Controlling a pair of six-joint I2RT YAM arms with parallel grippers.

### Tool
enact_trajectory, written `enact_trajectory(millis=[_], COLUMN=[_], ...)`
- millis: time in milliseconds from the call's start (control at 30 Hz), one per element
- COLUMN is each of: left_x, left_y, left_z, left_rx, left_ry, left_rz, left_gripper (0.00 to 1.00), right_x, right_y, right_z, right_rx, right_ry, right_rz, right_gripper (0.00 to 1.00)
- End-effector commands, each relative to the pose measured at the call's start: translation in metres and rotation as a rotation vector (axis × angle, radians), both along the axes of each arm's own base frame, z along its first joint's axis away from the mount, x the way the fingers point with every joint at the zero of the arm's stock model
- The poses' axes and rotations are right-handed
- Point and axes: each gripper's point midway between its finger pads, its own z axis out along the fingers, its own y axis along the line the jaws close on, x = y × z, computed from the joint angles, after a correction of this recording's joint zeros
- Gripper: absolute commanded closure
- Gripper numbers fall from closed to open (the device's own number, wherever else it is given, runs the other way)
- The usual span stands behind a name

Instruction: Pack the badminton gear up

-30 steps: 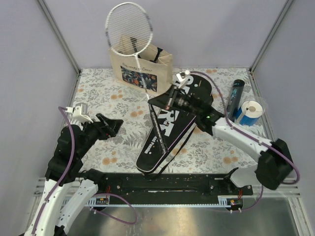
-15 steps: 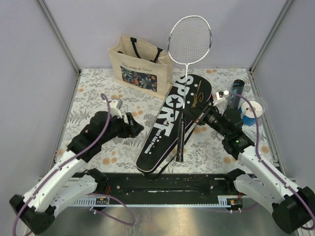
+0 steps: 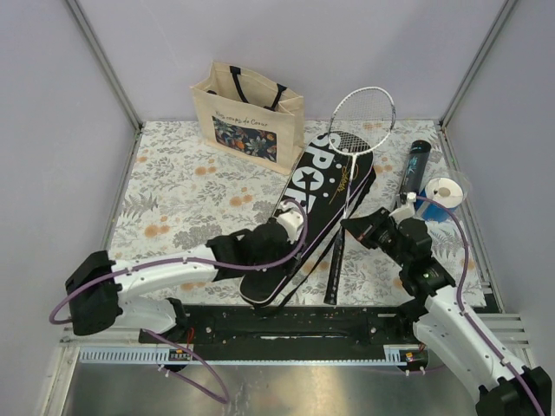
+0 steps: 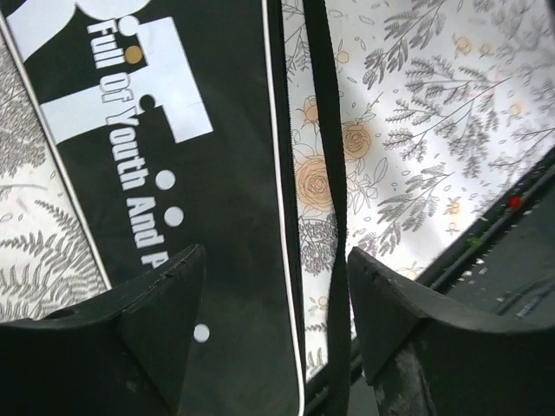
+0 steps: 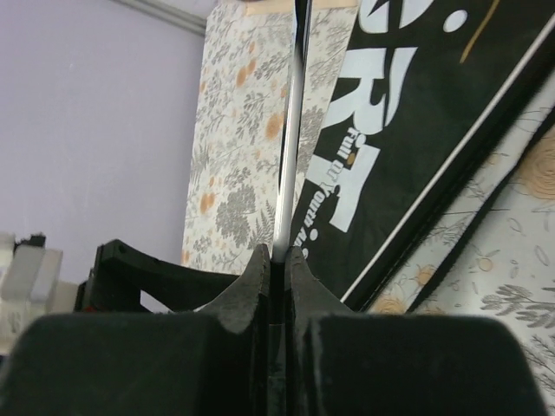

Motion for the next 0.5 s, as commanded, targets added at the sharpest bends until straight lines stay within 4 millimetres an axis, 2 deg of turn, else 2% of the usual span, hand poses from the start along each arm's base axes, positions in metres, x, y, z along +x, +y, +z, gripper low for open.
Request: enact_trajectory(millis=[0,133,233,367,467], left_x=[0.015,0.014,0.02,0.024,0.024], left_y=[-0.021,-0.035,-0.037,-0.038,-0.043], left_z=[-0.007,-0.019,-0.033,-0.052,-0.058], left_rx=[0.062,0.102,0.157,0.226,0.245], left_ry=[-0.164,-0.193,-0.2,-0.212,-0.243], left_rz=[-0.035,-0.088,-0.085,-0.083,-0.099], left_gripper=[0.31,0.3,0.29,0.28,0.28], right_x=[0.005,-0.003,-0.009,-0.017,-0.024], right_y=[-0.023,-0.034,-0.039,-0.048,-0.052], right_z=[0.013,-0.004,-0.012,-0.014,-0.011], right_rx=[-0.02,-0.041,-0.047,-0.069,-0.082], right_ry=[-0.083,-0.024,0.013,0.037,0.036], right_rz=[-0.111,-0.159,-0.173,-0.202,-0.207], right_gripper=[1.0,1.0,1.0,1.0,1.0])
